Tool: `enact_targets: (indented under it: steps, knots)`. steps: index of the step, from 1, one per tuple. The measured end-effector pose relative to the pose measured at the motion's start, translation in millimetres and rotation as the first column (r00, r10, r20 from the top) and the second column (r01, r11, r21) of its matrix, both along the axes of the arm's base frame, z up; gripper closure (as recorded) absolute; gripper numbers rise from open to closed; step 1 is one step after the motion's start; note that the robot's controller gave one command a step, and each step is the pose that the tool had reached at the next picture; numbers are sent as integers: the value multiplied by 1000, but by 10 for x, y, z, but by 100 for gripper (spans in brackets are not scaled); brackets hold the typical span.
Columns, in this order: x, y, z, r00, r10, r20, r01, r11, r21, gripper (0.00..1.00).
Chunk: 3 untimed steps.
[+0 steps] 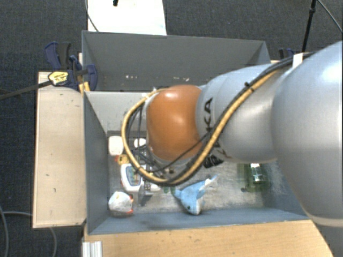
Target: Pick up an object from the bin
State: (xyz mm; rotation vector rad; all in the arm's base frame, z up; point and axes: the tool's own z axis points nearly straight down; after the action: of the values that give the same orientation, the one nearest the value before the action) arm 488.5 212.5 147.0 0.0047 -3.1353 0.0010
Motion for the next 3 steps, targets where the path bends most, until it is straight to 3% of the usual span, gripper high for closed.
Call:
enact_targets:
  steps: [1,2,3]
  knots:
    - [24,-9,41,1000,-5,8,5,1000,2,0]
    - [325,-202,-496,994,108,10,-108,994,2,0]
    - [588,-350,-761,951,308,10,-308,951,2,0]
